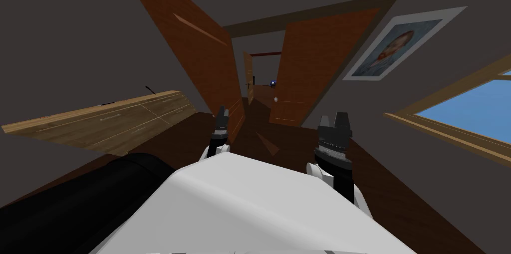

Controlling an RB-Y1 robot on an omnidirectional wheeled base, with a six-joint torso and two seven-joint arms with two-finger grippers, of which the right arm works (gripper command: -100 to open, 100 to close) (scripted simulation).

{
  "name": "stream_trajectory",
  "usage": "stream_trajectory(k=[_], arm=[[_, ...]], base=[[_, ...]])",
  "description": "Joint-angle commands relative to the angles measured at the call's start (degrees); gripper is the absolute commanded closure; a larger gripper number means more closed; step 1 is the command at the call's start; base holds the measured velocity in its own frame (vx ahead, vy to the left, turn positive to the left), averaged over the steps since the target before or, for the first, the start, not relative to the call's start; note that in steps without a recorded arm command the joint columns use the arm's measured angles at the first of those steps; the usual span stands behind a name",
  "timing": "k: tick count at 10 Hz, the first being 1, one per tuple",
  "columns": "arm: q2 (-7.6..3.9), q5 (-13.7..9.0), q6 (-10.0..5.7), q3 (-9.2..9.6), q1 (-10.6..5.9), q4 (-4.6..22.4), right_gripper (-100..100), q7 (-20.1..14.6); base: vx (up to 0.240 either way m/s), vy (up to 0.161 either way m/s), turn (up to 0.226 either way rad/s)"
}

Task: Pull the door open

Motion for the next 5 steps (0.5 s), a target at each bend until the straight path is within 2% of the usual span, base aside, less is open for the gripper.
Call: stream_trajectory(k=[1, 3, 5], arm=[[-0.47, 0.4, -0.35, -0.14, -0.42, 1.4, -100, 1.0], [-1.00, 1.0, -0.82, -0.32, -0.97, 3.3, -100, 2.3], [-1.58, 1.8, -1.39, -0.55, -1.65, 5.6, -100, 3.9]], base=[[0.106, 0.016, -0.025], [0.187, 0.000, -0.028], [0.159, 0.039, -0.027]])
